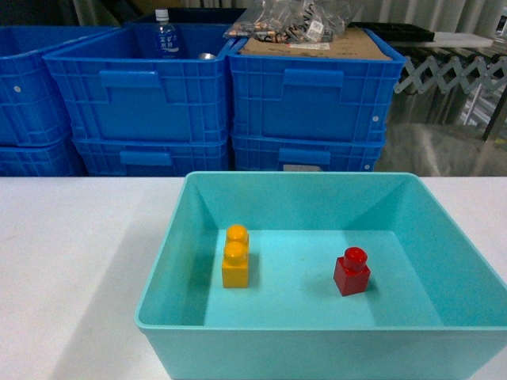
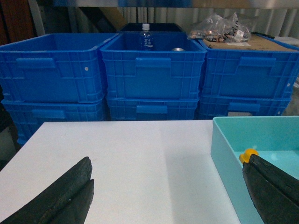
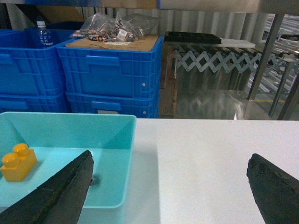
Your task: Pick red block from blue box to shelf
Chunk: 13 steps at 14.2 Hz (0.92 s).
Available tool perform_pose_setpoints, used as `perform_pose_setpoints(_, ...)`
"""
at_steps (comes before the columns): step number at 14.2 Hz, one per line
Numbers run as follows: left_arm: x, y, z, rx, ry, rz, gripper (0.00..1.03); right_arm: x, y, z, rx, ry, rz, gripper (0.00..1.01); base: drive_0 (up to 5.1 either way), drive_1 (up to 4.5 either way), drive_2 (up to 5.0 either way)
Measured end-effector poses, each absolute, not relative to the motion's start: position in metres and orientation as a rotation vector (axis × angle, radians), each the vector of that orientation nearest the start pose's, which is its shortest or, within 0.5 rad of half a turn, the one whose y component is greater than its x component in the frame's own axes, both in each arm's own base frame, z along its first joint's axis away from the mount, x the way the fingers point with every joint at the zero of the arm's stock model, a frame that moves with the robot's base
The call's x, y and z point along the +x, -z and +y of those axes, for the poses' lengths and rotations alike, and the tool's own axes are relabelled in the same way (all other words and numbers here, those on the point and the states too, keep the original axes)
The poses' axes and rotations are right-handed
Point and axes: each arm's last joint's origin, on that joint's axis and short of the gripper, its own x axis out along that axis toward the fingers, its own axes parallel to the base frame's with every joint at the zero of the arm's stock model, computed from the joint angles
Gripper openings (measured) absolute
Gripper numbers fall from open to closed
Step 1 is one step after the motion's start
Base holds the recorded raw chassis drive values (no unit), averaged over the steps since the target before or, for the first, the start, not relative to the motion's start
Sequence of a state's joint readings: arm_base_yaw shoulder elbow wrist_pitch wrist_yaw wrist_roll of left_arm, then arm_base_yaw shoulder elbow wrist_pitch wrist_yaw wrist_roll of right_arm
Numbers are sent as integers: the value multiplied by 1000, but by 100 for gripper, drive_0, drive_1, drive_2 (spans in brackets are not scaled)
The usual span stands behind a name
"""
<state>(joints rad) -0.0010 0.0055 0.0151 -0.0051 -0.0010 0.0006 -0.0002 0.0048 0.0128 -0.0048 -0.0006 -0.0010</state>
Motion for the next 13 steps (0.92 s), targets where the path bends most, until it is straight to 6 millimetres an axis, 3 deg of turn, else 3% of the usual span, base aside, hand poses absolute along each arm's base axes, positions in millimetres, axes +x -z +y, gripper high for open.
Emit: perform_pose_setpoints(13, 97, -168, 0, 1, 0, -5, 98, 97, -167, 0, -1, 0, -4, 98, 0, 0, 0)
